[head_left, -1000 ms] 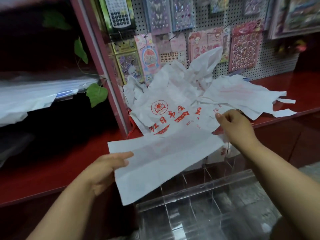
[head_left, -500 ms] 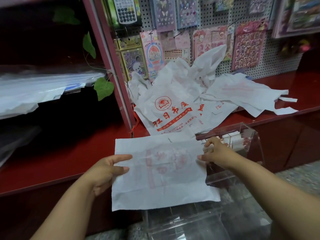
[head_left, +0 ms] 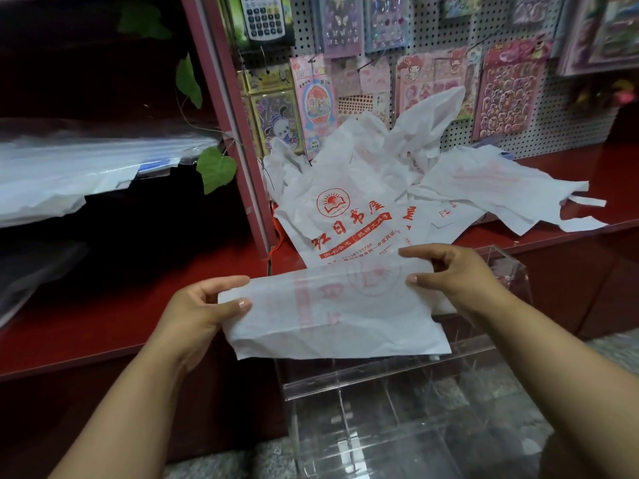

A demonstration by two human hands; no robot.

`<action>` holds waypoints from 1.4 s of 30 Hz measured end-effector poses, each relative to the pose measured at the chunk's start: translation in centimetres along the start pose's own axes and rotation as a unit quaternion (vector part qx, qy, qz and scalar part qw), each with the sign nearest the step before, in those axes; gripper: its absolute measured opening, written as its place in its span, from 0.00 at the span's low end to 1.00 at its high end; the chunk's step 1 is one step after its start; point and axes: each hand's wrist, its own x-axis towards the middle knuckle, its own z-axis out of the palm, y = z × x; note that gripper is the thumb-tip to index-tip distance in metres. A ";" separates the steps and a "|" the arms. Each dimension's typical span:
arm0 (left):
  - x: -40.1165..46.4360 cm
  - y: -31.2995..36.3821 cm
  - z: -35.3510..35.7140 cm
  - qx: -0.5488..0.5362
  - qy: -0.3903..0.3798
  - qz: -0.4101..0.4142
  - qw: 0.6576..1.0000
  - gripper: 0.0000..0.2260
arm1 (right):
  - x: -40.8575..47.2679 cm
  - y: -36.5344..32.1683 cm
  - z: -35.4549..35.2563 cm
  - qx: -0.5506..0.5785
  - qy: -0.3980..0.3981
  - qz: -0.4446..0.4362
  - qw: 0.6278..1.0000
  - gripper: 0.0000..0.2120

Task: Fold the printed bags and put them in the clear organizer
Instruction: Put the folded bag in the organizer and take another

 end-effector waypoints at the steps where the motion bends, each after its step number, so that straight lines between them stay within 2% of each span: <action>1: -0.1 0.1 0.0 0.028 0.014 0.020 0.999 0.14 | 0.0 -0.1 0.0 -0.033 0.013 -0.015 0.999 0.18; 7: -0.7 1.0 -0.2 0.176 0.096 0.159 0.967 0.04 | 0.4 -0.9 -0.1 -0.198 0.108 -0.119 0.967 0.04; 9: -0.9 1.4 0.0 0.178 0.116 0.203 0.956 0.04 | 0.5 -1.1 0.0 -0.168 0.133 -0.127 0.969 0.07; 12: -1.4 1.7 0.9 0.114 0.103 0.195 0.969 0.03 | 0.0 -1.6 0.5 -0.042 0.114 -0.091 0.988 0.05; 16: -1.6 1.1 2.2 0.150 0.166 0.236 0.946 0.06 | -0.3 -1.9 1.7 -0.077 0.156 -0.107 0.979 0.03; 19: -1.2 0.9 2.4 0.165 0.190 0.211 0.944 0.06 | -0.1 -2.0 2.1 -0.093 0.164 -0.084 0.978 0.05; 21: -0.8 0.7 2.5 0.148 0.190 0.170 0.956 0.05 | 0.1 -1.5 1.9 -0.046 0.138 -0.023 0.989 0.09; 23: -0.4 0.5 2.4 0.116 0.198 0.115 0.966 0.04 | 0.3 -1.1 1.4 -0.037 0.082 0.040 0.995 0.20; 25: 0.1 0.3 2.4 0.066 0.202 0.059 0.975 0.07 | 0.5 -0.7 0.9 -0.084 0.011 0.065 0.994 0.30; 27: 0.2 0.3 2.4 0.009 0.179 0.008 0.984 0.16 | 0.5 -0.6 0.8 -0.088 -0.029 0.056 0.994 0.25; 30: 0.4 0.3 2.2 -0.055 0.106 -0.031 0.992 0.28 | 0.6 -0.2 1.0 -0.086 0.008 0.026 0.996 0.10; 32: 0.4 0.3 1.9 -0.070 0.064 -0.029 0.995 0.24 | 0.6 0.0 1.0 -0.072 0.042 0.029 0.996 0.06; 35: 0.4 0.0 1.8 -0.009 0.052 0.009 0.999 0.05 | 0.6 0.1 1.0 -0.015 0.042 0.051 0.998 0.09; 38: 0.3 -0.1 1.1 0.070 0.038 0.023 0.997 0.05 | 0.4 -0.2 0.8 0.048 -0.003 0.067 0.997 0.08; 40: 0.2 0.2 0.5 0.055 0.011 0.013 0.998 0.05 | 0.5 0.2 0.4 0.027 -0.033 0.050 0.998 0.11; 42: -0.2 0.6 0.2 0.024 0.001 -0.007 1.000 0.10 | 0.4 0.3 0.0 -0.015 -0.038 0.042 0.998 0.16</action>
